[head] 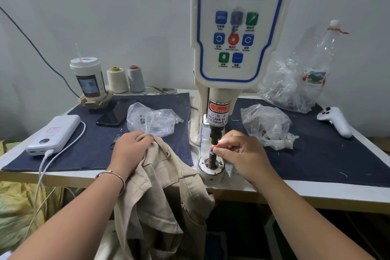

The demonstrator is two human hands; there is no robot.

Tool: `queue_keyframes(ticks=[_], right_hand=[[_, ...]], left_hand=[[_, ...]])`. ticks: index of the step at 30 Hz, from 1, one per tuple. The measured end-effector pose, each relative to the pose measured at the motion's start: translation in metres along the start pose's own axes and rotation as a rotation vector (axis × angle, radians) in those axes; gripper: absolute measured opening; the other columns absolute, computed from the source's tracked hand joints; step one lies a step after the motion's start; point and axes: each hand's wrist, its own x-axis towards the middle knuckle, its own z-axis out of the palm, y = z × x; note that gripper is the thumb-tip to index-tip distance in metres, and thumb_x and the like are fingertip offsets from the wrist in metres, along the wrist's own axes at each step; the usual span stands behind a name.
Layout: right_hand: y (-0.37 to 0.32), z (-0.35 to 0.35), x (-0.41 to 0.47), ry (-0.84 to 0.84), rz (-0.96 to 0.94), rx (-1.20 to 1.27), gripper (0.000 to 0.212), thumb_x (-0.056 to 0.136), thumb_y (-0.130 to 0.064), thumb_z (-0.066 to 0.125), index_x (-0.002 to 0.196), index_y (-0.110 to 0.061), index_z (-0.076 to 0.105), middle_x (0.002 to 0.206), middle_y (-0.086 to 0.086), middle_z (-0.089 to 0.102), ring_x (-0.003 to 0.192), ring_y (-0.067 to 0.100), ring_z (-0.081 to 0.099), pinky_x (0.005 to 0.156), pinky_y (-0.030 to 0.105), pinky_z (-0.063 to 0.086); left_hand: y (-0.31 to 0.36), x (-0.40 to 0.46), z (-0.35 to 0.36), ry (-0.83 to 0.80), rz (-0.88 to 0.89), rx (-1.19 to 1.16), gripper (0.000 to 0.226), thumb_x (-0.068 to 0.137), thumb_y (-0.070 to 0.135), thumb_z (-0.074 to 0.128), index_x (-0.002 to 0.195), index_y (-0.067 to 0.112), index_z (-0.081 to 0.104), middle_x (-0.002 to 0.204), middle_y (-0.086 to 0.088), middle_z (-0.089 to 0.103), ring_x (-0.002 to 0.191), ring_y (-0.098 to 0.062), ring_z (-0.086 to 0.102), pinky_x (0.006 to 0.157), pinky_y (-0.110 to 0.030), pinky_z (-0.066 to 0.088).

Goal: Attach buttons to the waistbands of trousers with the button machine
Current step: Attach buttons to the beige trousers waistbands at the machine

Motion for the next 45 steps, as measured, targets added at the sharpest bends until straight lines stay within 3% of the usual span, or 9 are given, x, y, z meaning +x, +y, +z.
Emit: queue_keyframes(ticks=[4, 16, 20, 23, 26, 30, 35, 40, 45], right_hand=[[0.001, 0.000, 0.001, 0.005, -0.039, -0.024, 0.016, 0.076, -0.009, 0.080, 0.071, -0.024, 0.074, 0.071, -0.017, 0.064, 0.067, 0.001, 0.059, 0.066, 0.015, 0.049], [-0.001, -0.020, -0.045, 0.185, 0.037, 0.145, 0.011, 0.083, -0.014, 0.072, 0.079, -0.023, 0.077, 0.081, -0.007, 0.074, 0.081, 0.007, 0.066, 0.073, 0.019, 0.049], [-0.013, -0.025, -0.082, 0.060, 0.063, 0.203, 0.020, 0.086, -0.011, 0.067, 0.080, -0.026, 0.078, 0.080, 0.000, 0.074, 0.081, 0.014, 0.068, 0.075, 0.025, 0.053], [-0.033, -0.012, -0.100, -0.148, 0.045, 0.251, 0.026, 0.087, -0.001, 0.064, 0.084, -0.022, 0.078, 0.084, 0.002, 0.075, 0.084, 0.019, 0.070, 0.078, 0.025, 0.056], [-0.049, 0.006, -0.110, -0.160, -0.032, 0.164, 0.024, 0.087, -0.004, 0.067, 0.086, -0.026, 0.077, 0.086, -0.008, 0.075, 0.083, 0.012, 0.069, 0.077, 0.022, 0.055], [-0.056, 0.013, -0.114, 0.071, -0.050, 0.039, 0.020, 0.079, -0.015, 0.078, 0.088, -0.031, 0.072, 0.082, -0.013, 0.071, 0.075, 0.001, 0.062, 0.066, 0.014, 0.048], [-0.060, 0.005, -0.119, 0.100, -0.029, 0.174, 0.035, 0.076, -0.012, 0.079, 0.107, -0.021, 0.066, 0.096, -0.005, 0.066, 0.087, 0.006, 0.061, 0.072, 0.021, 0.050], [-0.068, -0.010, -0.123, 0.092, -0.090, 0.382, 0.010, 0.079, -0.004, 0.073, 0.089, -0.006, 0.072, 0.091, 0.014, 0.070, 0.080, 0.023, 0.063, 0.078, 0.045, 0.052], [-0.074, -0.015, -0.130, 0.197, -0.230, 0.390, 0.010, 0.076, 0.004, 0.073, 0.079, -0.005, 0.076, 0.081, 0.008, 0.071, 0.078, 0.018, 0.067, 0.072, 0.027, 0.051]], left_hand=[[0.000, 0.000, 0.000, 0.000, -0.001, -0.009, 0.024, 0.087, 0.017, 0.062, 0.072, -0.002, 0.065, 0.075, -0.020, 0.064, 0.068, -0.018, 0.051, 0.065, -0.035, 0.041], [0.017, -0.009, -0.009, -0.110, -0.117, -0.158, 0.026, 0.085, 0.017, 0.065, 0.071, -0.005, 0.065, 0.066, -0.009, 0.057, 0.072, -0.017, 0.050, 0.065, -0.026, 0.039], [0.053, -0.034, -0.036, -0.398, -0.382, -0.466, 0.016, 0.071, 0.025, 0.067, 0.069, 0.011, 0.075, 0.075, -0.009, 0.070, 0.071, -0.021, 0.066, 0.069, -0.029, 0.049], [0.081, -0.061, -0.050, -0.704, -0.492, -0.575, 0.029, 0.061, 0.023, 0.067, 0.080, 0.003, 0.075, 0.086, -0.021, 0.069, 0.076, -0.027, 0.068, 0.073, -0.031, 0.057], [0.105, -0.082, -0.055, -0.886, -0.467, -0.624, 0.038, 0.063, 0.021, 0.064, 0.090, -0.004, 0.071, 0.094, -0.028, 0.065, 0.083, -0.033, 0.063, 0.081, -0.035, 0.056], [0.133, -0.099, -0.058, -0.882, -0.378, -0.672, 0.022, 0.063, 0.019, 0.065, 0.080, 0.005, 0.065, 0.082, -0.017, 0.062, 0.070, -0.026, 0.062, 0.072, -0.033, 0.053], [0.152, -0.114, -0.065, -1.055, -0.136, -0.661, 0.011, 0.069, 0.015, 0.061, 0.078, 0.013, 0.067, 0.082, -0.010, 0.065, 0.072, -0.021, 0.065, 0.067, -0.029, 0.054], [0.159, -0.123, -0.071, -1.121, 0.092, -0.539, 0.018, 0.069, 0.007, 0.067, 0.085, 0.015, 0.062, 0.085, -0.009, 0.063, 0.075, -0.015, 0.062, 0.066, -0.023, 0.049], [0.157, -0.131, -0.075, -1.075, 0.144, -0.550, 0.023, 0.073, -0.006, 0.063, 0.081, 0.015, 0.060, 0.086, -0.012, 0.065, 0.079, -0.019, 0.061, 0.070, -0.025, 0.050]])
